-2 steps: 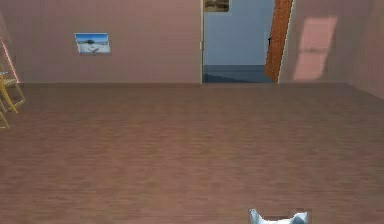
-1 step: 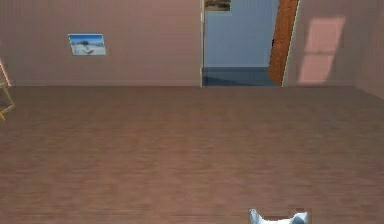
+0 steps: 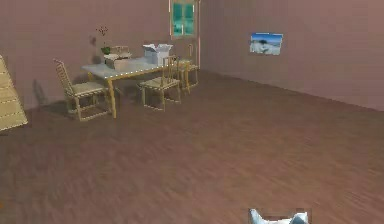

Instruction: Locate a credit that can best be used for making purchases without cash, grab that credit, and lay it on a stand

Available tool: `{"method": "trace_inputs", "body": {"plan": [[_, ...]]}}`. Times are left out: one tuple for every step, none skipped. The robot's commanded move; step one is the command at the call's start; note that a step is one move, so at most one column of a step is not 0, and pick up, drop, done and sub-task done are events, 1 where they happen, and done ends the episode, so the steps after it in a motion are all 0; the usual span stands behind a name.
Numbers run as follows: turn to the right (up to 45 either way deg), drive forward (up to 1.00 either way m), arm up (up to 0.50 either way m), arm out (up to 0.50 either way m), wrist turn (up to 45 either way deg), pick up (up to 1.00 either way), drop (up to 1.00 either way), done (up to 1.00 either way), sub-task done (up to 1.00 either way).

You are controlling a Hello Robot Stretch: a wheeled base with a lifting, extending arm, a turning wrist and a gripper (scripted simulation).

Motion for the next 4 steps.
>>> {"method": "trace_inputs", "body": {"plan": [[-39.0, 0.0, 0.0, 0.0, 0.0, 0.0, 0.0, 0.0, 0.0], [0.0, 0.85, 0.0, 0.0, 0.0, 0.0, 0.0, 0.0, 0.0], [-42.0, 0.0, 0.0, 0.0, 0.0, 0.0, 0.0, 0.0, 0.0], [0.0, 0.05, 0.0, 0.0, 0.0, 0.0, 0.0, 0.0, 0.0]]}}
